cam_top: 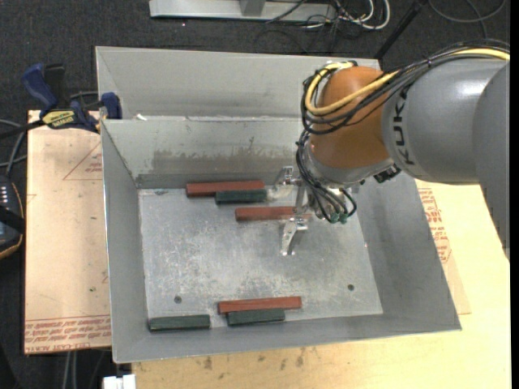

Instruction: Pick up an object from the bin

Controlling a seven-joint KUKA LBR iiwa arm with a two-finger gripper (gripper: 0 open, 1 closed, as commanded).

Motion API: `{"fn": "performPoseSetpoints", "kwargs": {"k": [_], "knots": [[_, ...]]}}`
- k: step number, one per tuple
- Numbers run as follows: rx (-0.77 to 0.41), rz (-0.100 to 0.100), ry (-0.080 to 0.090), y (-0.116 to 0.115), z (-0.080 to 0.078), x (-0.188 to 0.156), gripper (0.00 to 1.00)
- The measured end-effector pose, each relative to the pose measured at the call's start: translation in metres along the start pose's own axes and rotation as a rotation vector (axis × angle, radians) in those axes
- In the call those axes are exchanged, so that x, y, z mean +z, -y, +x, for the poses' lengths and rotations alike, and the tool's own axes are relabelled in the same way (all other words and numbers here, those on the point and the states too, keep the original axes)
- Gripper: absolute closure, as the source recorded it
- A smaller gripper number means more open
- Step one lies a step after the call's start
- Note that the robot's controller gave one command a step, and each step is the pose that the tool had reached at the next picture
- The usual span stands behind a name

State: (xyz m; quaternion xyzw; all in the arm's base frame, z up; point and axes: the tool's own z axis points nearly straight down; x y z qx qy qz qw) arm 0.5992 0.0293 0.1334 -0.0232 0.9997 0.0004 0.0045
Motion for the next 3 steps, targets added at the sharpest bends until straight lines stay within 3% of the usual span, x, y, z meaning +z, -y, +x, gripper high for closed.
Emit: {"fn": "performPoseSetpoints", "kwargs": {"k": [1,2,3], "knots": [[-0.048,-0.001,-0.002,0.014,-0.048,0.053,1.00],[-0.048,-0.001,-0.002,0.014,-0.048,0.053,1.00],[-0.063,0.000,0.000,0.014,-0.043,-0.114,1.00]]}}
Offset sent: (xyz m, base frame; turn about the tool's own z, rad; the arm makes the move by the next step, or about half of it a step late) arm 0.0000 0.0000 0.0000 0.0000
